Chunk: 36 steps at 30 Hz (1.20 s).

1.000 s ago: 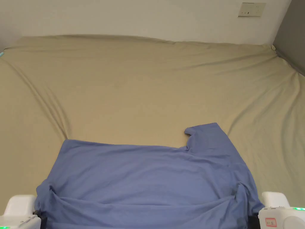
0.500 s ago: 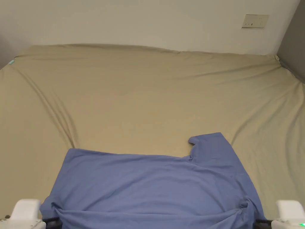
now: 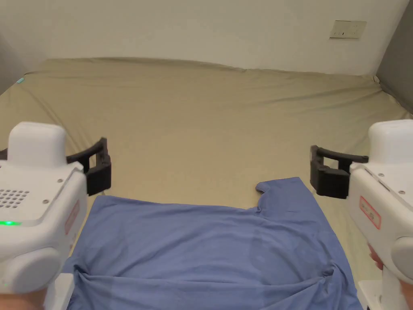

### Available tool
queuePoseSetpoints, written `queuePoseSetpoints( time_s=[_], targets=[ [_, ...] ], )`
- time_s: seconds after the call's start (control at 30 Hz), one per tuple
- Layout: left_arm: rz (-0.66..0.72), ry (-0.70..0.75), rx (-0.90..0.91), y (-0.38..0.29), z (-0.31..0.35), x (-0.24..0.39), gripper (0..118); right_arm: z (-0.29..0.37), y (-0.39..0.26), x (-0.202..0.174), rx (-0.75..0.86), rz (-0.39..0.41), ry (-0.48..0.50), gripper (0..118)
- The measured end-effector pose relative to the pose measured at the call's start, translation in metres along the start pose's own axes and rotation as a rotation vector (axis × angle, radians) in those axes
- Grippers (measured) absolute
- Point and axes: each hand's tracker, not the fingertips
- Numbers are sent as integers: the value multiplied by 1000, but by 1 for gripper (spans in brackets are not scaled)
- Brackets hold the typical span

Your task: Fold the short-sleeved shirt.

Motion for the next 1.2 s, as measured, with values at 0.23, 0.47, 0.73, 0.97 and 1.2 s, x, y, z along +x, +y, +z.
queuePoseSetpoints(
  time_s=[0.23, 0.47, 0.73, 0.97, 1.2],
  targets=[
    [-50, -73, 16, 6, -12, 32, 0, 6, 4, -48, 33, 61, 44, 0],
    [-60, -82, -50, -15, -43, 35, 0, -24, -12, -58, -18, 96, 77, 0],
    [-28, -92, -418, -110, -129, 10, 0, -72, -49, -36, -132, 74, 80, 0],
    [-19, 18, -666, -196, -218, -39, 64, -103, -75, -8, -216, 72, 37, 0],
    [77, 41, -760, -224, -292, -58, 99, -124, -104, 15, -303, 74, -16, 0]
  ],
)
